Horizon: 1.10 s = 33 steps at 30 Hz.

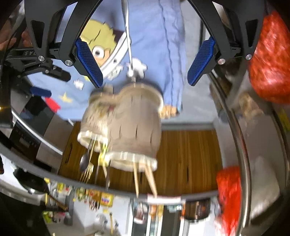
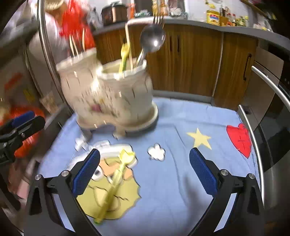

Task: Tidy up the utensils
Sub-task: 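Move both open tools back over the cloth, then grasp the yellow spatula with the right tool while the left grasps the flower-handled spoon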

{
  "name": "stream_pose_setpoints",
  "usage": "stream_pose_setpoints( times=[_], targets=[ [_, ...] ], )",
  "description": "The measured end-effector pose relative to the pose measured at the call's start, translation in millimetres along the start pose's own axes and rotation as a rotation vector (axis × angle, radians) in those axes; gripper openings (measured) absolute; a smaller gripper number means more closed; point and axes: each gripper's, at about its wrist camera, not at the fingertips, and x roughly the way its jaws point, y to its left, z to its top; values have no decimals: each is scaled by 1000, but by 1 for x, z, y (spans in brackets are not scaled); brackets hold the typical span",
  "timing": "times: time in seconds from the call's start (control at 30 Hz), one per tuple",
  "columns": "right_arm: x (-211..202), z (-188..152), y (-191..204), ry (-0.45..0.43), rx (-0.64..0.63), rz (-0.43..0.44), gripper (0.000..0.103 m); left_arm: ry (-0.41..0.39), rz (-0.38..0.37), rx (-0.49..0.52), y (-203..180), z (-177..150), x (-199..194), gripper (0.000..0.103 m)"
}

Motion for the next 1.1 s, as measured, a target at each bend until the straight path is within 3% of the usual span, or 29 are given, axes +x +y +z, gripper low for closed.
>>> stream_pose_setpoints(
  times=[0.13,0.23,0.47,0.6,0.7,0.87,0.97,1.1],
  targets=[
    [12,-9,4,85,-27,43,95,84,24,54,-1,-12,14,94],
    [17,-14,3,121,-20,54,84,128,19,60,1,-17,20,94],
    [24,-17,22,168,-60,136,45,181,5,76,-3,-22,28,89],
    [27,-17,29,184,-67,153,26,194,-8,105,-9,-23,29,77],
    [32,-18,34,193,-94,125,24,213,-19,119,-12,-25,32,68],
    [35,-17,33,202,-85,129,10,230,-33,130,-15,-27,33,64],
    [30,-16,26,185,-65,138,10,238,-43,134,-18,-28,35,60],
    [20,-13,22,159,-77,129,10,264,-61,150,-24,-30,42,45]
  ],
)
